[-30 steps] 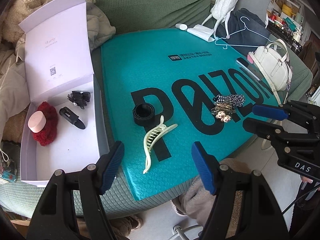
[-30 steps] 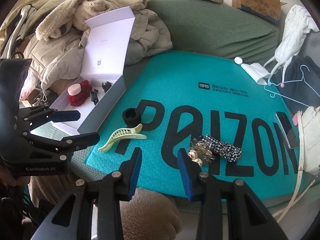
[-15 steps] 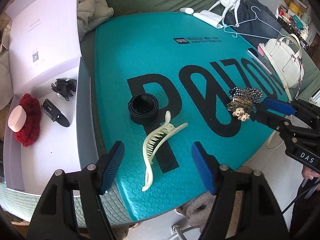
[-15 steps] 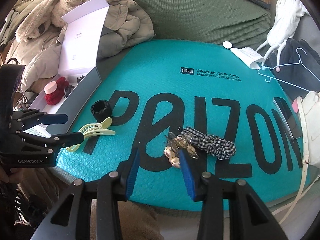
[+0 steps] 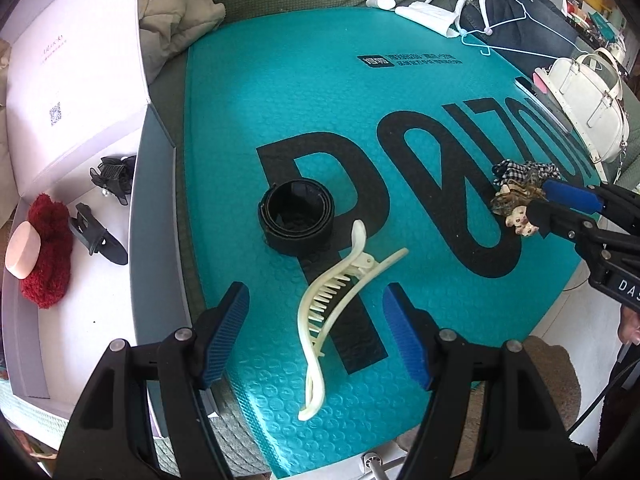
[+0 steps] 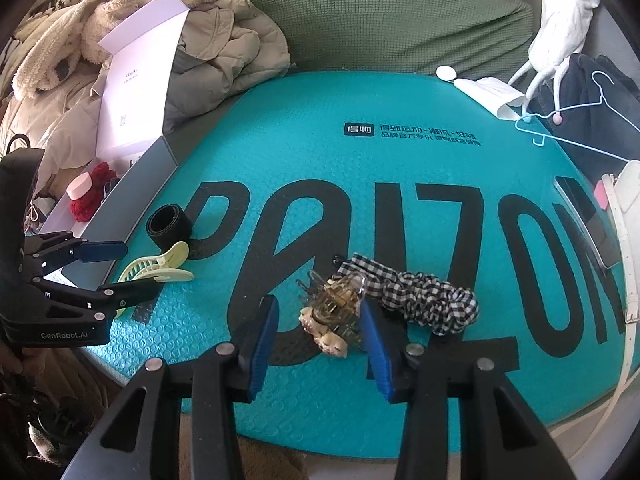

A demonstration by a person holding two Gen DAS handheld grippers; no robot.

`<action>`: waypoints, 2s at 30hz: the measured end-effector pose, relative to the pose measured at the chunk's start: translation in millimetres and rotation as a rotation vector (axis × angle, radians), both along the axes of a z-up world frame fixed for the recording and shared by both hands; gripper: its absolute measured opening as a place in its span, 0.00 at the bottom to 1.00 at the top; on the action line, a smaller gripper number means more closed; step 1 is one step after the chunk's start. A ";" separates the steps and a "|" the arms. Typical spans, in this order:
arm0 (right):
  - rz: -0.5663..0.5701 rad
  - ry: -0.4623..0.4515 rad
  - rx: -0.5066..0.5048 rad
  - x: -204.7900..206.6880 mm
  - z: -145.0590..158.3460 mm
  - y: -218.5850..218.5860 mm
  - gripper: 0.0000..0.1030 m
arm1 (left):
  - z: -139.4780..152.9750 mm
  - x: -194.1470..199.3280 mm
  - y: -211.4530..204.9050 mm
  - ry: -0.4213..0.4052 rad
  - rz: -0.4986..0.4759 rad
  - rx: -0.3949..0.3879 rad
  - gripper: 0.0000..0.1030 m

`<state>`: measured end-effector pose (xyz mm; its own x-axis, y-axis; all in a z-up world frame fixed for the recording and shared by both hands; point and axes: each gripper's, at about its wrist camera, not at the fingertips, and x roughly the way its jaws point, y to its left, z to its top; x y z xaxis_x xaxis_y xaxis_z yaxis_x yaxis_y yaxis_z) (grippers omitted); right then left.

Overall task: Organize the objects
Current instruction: 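Grasp the cream claw clip with the left gripper while the right gripper grasps the gold pearl clip, then lift the cream claw clip and gold pearl clip off the mat with both grippers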

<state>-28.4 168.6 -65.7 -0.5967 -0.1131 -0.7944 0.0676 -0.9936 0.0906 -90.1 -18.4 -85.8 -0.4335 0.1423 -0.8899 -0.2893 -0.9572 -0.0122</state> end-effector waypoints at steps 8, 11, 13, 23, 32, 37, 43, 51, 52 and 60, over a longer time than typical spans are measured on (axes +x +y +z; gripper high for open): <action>-0.027 0.001 0.035 -4.0 -5.4 5.6 0.47 | 0.8 -1.4 1.6 -0.005 0.002 0.020 0.59; -0.028 -0.022 0.034 -5.7 -11.9 7.4 0.47 | -1.4 -0.4 2.4 -0.016 -0.006 0.025 0.56; -0.024 -0.029 0.002 -5.5 -15.7 9.0 0.47 | -3.9 -0.5 2.6 -0.027 -0.006 0.030 0.50; -0.003 -0.036 -0.042 0.5 -16.7 2.3 0.43 | -8.4 -2.9 -2.8 -0.041 0.041 0.054 0.26; 0.052 -0.032 -0.056 15.1 -8.4 -11.5 0.43 | -5.2 6.7 2.7 -0.071 0.014 0.094 0.22; 0.038 -0.018 -0.035 16.2 -7.8 -11.0 0.44 | -5.3 7.8 1.4 -0.062 0.020 0.090 0.22; 0.006 -0.015 -0.007 5.4 -18.2 -2.2 0.51 | -9.0 2.1 2.7 -0.054 0.016 0.085 0.22; 0.026 -0.023 -0.036 -8.1 -31.0 -6.9 0.51 | -11.4 -4.5 5.6 -0.034 0.009 0.076 0.24; 0.028 -0.018 -0.024 -8.4 -31.6 -9.5 0.51 | -11.6 -4.2 7.1 -0.032 -0.002 0.070 0.26; 0.033 0.003 0.014 -7.8 -33.6 -16.7 0.51 | -10.5 2.2 16.7 0.002 -0.031 0.015 0.32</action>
